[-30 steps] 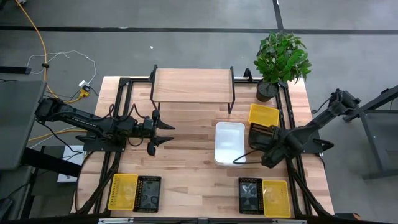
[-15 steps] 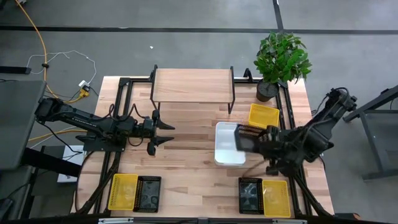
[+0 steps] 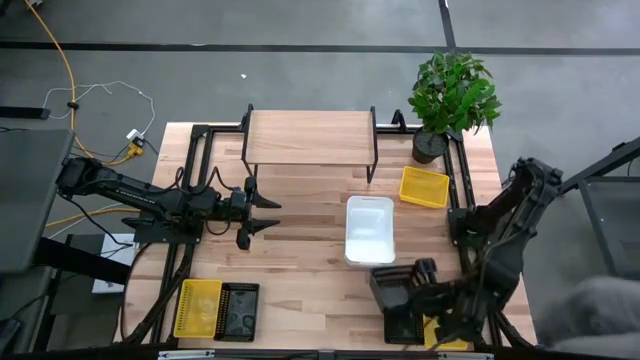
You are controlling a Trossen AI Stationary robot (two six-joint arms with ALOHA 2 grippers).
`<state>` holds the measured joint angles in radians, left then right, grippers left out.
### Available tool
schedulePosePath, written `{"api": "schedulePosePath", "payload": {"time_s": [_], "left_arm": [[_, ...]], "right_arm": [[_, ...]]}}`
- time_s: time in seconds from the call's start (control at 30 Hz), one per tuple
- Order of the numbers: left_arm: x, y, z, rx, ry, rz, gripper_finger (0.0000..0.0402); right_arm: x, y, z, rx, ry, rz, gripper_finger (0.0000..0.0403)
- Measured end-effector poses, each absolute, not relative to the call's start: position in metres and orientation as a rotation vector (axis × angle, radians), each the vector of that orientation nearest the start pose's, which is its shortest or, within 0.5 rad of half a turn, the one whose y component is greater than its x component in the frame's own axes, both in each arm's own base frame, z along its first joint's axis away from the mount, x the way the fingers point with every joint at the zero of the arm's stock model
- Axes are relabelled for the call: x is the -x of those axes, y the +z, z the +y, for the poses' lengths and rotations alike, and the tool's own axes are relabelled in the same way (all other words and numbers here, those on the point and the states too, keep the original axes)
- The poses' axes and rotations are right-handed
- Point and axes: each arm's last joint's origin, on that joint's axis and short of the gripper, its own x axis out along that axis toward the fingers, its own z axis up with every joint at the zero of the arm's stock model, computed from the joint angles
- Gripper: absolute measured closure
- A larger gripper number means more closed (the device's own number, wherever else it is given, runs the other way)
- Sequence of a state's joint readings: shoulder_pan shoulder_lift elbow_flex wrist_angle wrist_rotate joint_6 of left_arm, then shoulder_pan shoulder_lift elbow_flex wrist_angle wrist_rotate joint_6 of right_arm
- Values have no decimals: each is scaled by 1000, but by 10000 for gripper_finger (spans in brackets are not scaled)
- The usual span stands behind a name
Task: Stack baskets on shelf by color
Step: Stack the top right black bin on the bottom right black bin
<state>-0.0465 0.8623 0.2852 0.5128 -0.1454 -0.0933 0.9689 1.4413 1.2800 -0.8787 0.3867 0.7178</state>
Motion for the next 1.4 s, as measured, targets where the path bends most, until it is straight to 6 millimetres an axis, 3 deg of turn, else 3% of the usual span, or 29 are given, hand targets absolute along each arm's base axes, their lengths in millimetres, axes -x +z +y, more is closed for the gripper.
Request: {"api": "schedulePosePath", "payload": {"time_s": [0.23,0.53,0.77,0.9,1.17,1.4], "left_arm": [[-182,214,-4,87,101,59,209],[-182,214,-4,87,97,60,209],[-182,214,-4,25,94,63,209],[-182,214,-4,-17,93,65,209],[-182,214,-4,-12,95,64,209],[-182,214,-4,-48,94,66,209]], "right_arm": [[-170,291,236,-508,-46,1110,403],[-172,288,227,-859,-357,1150,403],[-183,308,240,-950,-363,1130,403],[-193,318,252,-963,-488,1168,403],[-212,323,280,-1011,-756,1187,403],[-237,305,293,-1036,-873,1147,403]]}}
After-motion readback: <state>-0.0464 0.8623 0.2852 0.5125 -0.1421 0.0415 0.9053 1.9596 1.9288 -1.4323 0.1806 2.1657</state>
